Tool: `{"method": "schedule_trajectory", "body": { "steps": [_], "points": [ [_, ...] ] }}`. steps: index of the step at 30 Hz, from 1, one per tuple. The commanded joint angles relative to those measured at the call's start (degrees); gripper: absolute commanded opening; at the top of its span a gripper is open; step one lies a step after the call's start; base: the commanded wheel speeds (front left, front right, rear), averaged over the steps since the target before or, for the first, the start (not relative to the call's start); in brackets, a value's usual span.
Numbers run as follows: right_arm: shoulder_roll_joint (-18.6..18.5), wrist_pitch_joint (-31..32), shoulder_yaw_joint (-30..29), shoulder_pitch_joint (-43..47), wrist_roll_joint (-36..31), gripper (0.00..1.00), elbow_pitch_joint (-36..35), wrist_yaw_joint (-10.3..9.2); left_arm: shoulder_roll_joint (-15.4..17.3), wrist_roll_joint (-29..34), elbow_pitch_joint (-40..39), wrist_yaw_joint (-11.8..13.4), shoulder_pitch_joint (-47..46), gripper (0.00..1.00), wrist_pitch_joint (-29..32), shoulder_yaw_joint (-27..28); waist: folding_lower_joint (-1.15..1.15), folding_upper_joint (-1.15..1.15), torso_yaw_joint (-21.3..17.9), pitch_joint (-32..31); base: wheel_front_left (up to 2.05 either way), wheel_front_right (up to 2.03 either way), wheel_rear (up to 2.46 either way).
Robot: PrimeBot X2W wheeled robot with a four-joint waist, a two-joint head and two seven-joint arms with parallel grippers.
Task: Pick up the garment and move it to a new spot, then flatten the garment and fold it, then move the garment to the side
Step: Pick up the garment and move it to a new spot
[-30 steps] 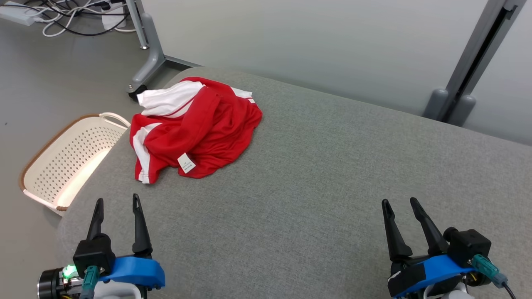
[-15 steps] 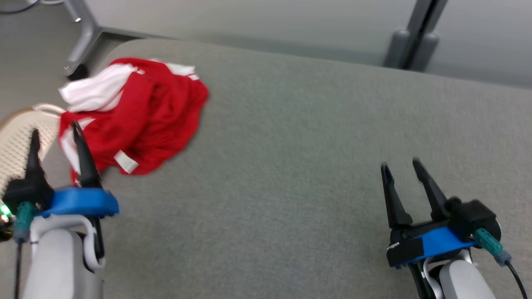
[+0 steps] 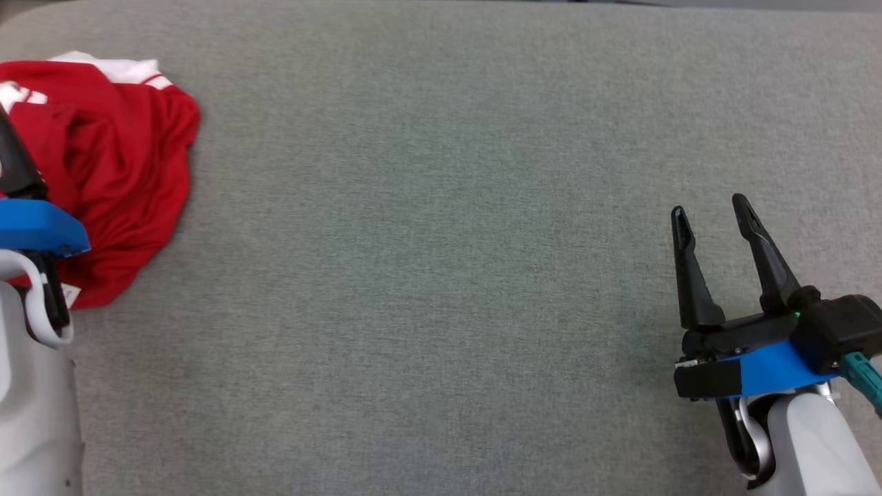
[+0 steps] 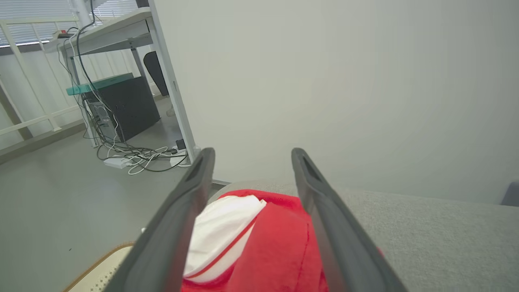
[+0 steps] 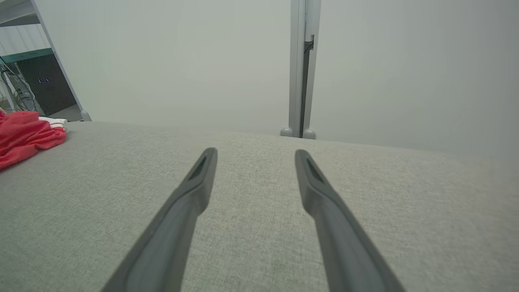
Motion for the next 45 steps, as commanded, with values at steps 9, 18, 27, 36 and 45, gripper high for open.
{"method": "schedule_trajectory", "body": {
  "steps": [9,18,27,36,45],
  "points": [
    [-1.18,-0.21,-0.69,-1.39,-0.1,1.0,-2.27,0.03,3.64,-0.45,17.78,-4.07,-7.76,1.0,3.35,-2.03,-0.01,-0.02,-1.94,3.56,0.0,0.0,0.0],
    [-0.71,-0.21,-0.63,-1.72,-0.1,1.0,-2.18,0.03,4.32,-2.36,29.33,-6.41,-11.83,1.0,12.68,-3.79,-0.01,-0.02,-1.88,3.94,0.0,0.0,0.0],
    [-0.08,-0.21,0.35,-2.07,0.89,1.0,-1.29,0.03,6.35,-3.63,31.63,-7.44,-14.24,0.0,12.47,-5.85,-0.01,-0.02,-2.59,2.46,0.0,0.0,0.0],
    [1.04,-0.22,0.51,-0.78,1.61,1.0,-0.4,0.03,8.49,-2.56,28.17,-7.62,-16.77,0.0,3.31,-8.22,-0.01,-0.02,-4.19,-1.86,0.0,0.0,0.0],
    [2.24,-0.21,1.07,0.42,3.38,1.0,1.25,0.03,7.39,-1.04,14.56,-7.4,-21.93,0.0,0.08,-11.32,-0.01,-0.02,-7.88,-7.05,0.0,0.0,0.0]
  ]
}}
